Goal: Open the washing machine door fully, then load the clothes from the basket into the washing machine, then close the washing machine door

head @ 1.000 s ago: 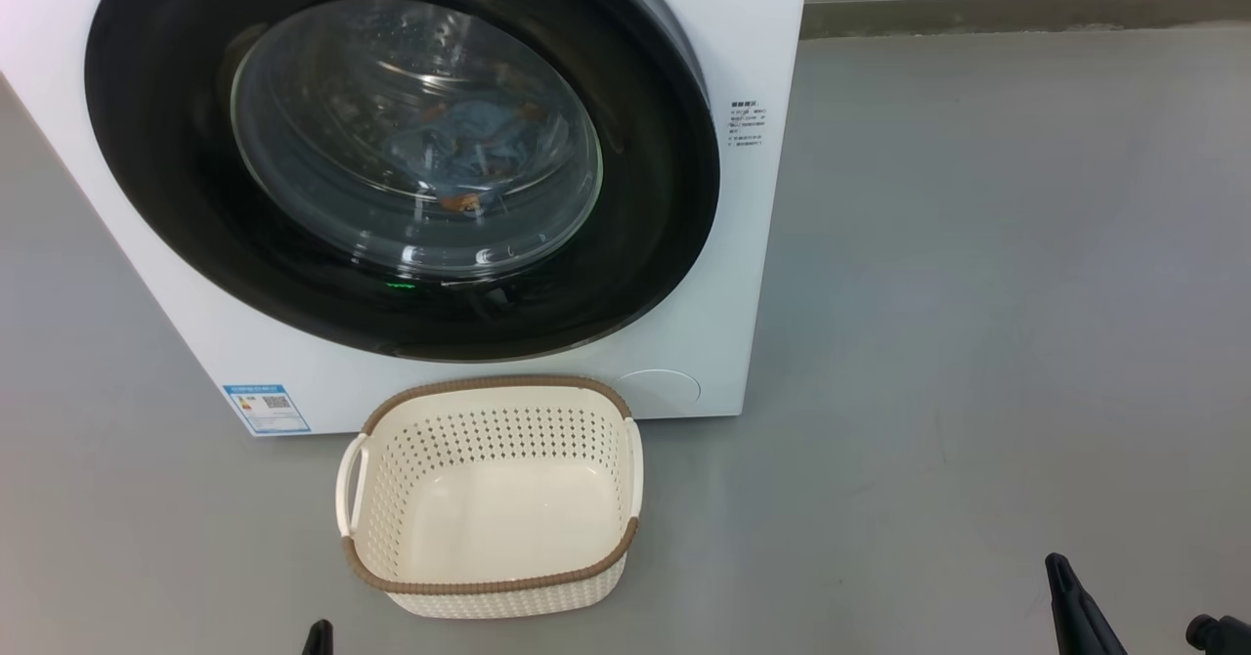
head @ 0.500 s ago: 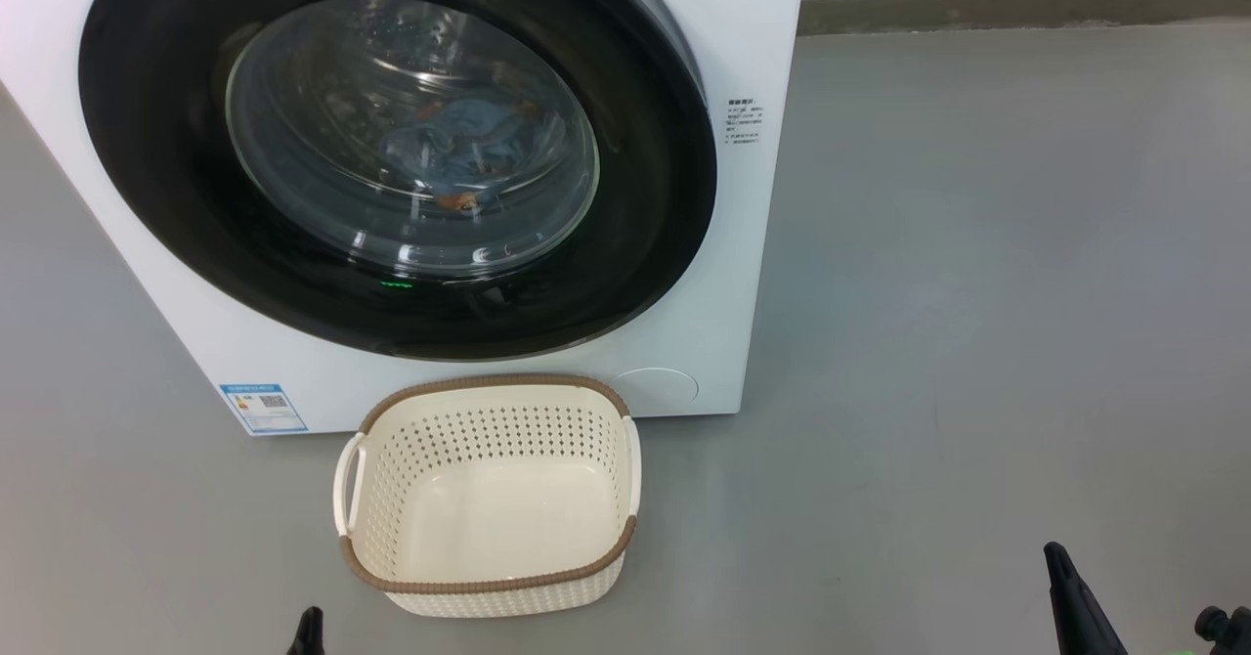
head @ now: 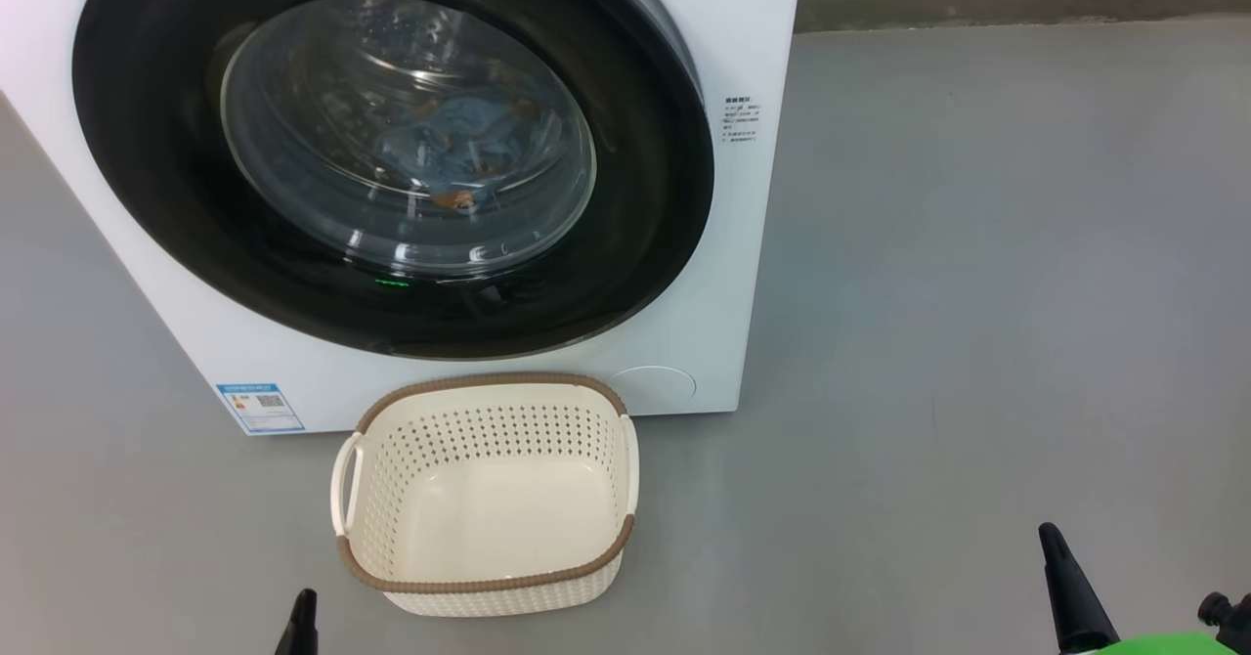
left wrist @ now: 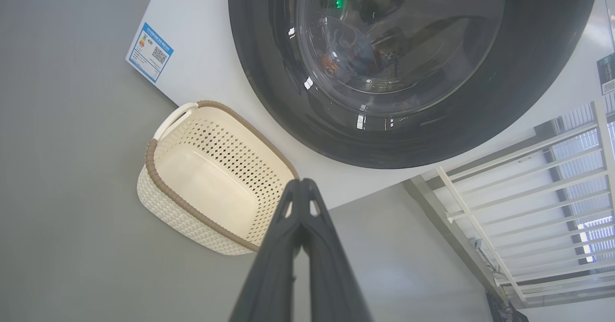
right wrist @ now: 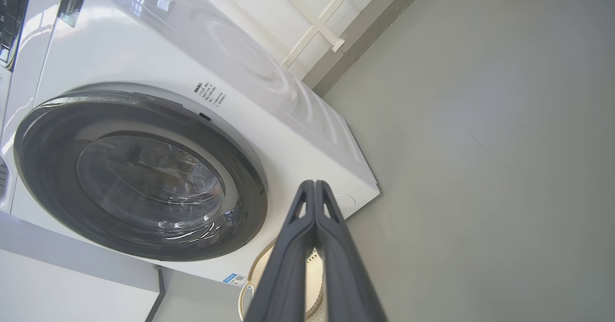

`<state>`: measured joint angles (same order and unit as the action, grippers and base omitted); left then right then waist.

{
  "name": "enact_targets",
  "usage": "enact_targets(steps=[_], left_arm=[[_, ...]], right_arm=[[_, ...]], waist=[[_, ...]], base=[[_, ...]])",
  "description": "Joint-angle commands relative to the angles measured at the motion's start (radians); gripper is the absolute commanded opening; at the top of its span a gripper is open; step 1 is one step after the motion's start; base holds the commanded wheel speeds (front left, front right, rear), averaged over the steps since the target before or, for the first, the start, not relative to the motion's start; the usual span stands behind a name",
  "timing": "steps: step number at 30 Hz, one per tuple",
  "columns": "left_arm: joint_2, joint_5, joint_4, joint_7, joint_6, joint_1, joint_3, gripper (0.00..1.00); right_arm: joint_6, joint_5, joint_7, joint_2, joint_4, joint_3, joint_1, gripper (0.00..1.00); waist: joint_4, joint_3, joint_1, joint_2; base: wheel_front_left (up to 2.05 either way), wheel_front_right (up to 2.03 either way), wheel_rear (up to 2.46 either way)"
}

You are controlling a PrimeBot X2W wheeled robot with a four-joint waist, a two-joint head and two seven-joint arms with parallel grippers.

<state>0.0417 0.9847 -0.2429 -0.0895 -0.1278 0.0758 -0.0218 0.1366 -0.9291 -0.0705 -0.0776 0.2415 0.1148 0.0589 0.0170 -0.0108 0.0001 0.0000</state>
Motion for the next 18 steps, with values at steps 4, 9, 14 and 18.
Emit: enact_targets(steps=[4,9,14,18], left_arm=[[0.018,0.059,0.017,0.014,-0.002,-0.056,0.029,0.0],[0.019,0.111,0.015,0.029,-0.002,-0.067,0.036,0.0],[0.02,0.162,0.014,0.043,-0.002,-0.078,0.043,0.0],[0.02,0.203,0.013,0.055,-0.002,-0.087,0.048,0.0]], right_arm=[[-0.003,-0.059,0.015,-0.005,-0.021,-0.004,-0.05,0.0],[-0.003,-0.113,0.03,-0.002,-0.019,-0.003,-0.06,0.0],[-0.004,-0.167,0.044,0.001,-0.016,-0.003,-0.071,0.0],[-0.004,-0.211,0.056,0.003,-0.015,-0.003,-0.079,0.0]], waist=[[-0.001,0.001,-0.0001,0.0],[-0.003,0.002,-0.0001,0.0],[-0.004,0.003,-0.0001,0.0],[-0.005,0.004,-0.0001,0.0]], base=[[0.0,0.0,0.0],[0.0,0.0,0.0],[0.0,0.0,0.0],[0.0,0.0,0.0]])
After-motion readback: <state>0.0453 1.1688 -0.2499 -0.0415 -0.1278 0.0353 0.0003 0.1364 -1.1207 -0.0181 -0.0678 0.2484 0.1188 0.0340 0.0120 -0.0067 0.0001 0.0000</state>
